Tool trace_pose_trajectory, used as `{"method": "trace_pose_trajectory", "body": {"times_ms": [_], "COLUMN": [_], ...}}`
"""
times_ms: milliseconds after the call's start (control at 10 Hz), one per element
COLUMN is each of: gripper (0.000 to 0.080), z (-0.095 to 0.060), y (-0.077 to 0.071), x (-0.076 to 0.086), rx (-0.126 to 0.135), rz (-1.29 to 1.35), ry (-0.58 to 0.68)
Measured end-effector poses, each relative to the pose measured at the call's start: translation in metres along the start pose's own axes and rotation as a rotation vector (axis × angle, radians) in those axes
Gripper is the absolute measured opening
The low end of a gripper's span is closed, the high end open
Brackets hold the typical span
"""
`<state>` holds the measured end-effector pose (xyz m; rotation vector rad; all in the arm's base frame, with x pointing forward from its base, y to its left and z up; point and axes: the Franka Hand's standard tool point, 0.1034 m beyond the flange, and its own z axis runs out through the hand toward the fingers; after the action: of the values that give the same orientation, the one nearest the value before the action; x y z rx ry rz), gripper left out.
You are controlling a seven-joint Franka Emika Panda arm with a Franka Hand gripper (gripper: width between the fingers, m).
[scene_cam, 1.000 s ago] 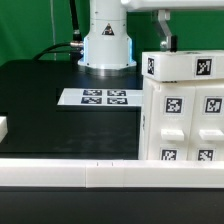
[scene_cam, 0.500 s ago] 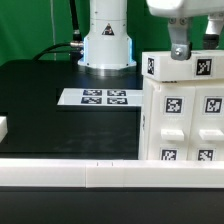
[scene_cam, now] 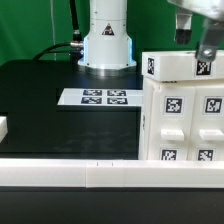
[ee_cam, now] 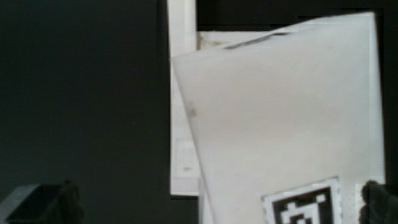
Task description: Assemble cabinet
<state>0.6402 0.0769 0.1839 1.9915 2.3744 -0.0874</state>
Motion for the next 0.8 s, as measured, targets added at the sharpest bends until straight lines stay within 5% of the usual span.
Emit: {"method": "trace_pose_trajectory", "body": {"times_ms": [300,800], "gripper": [0.0797,0.0797], "z": [-0.006,0.018], "y": [-0.012,-0.021], "x": [0.003,-0.001], "rx": [0.018,0.042], "rz": [-0.018,0.005], "ry": [-0.009,-0.01]}}
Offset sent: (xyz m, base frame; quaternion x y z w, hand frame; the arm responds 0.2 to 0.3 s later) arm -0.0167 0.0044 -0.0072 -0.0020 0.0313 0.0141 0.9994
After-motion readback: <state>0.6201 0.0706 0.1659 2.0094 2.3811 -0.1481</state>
